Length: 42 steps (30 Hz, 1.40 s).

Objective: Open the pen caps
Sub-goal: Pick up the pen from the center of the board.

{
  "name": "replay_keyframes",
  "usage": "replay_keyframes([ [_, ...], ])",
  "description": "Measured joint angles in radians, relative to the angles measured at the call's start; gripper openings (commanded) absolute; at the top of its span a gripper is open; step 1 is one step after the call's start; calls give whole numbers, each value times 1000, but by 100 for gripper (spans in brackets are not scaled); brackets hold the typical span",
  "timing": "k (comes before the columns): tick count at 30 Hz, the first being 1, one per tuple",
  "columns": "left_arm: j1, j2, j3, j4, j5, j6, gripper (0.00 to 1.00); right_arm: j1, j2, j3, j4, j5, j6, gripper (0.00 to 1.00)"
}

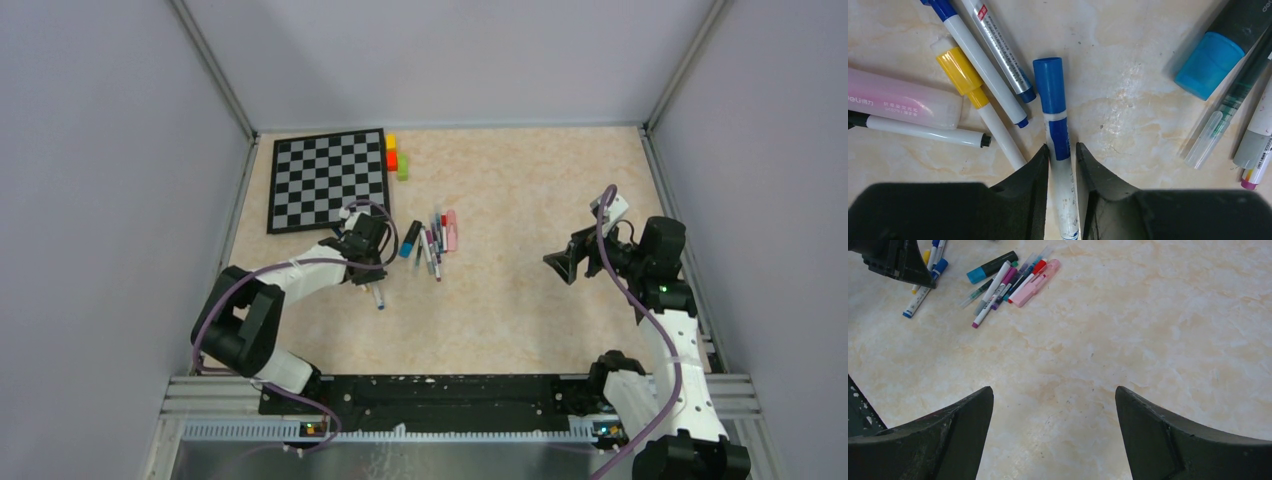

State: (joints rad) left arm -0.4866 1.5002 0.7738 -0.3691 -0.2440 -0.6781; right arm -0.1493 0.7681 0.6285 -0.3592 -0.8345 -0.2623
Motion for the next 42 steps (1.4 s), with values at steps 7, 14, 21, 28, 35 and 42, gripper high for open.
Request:
replay_keyframes([
  [7, 0, 8, 6, 10, 8, 1, 16, 0, 0, 0, 0, 0, 0, 89],
  [14, 0, -6, 20, -16, 70, 23, 10, 0, -2, 0, -1, -2, -4, 89],
  [21, -9, -238, 23, 15, 239, 41, 6, -3, -2, 0, -10, -74, -17, 88],
  [28, -74, -511, -195, 505, 519, -64, 5, -4, 6, -2, 42, -278, 80, 86],
  [35, -281, -422, -217, 835, 466, -146, 2, 16, 26, -33, 311, -414, 415, 85],
  [42, -429, -242, -152, 1051, 318, -148, 0, 63, 33, -101, 532, -425, 665, 77],
])
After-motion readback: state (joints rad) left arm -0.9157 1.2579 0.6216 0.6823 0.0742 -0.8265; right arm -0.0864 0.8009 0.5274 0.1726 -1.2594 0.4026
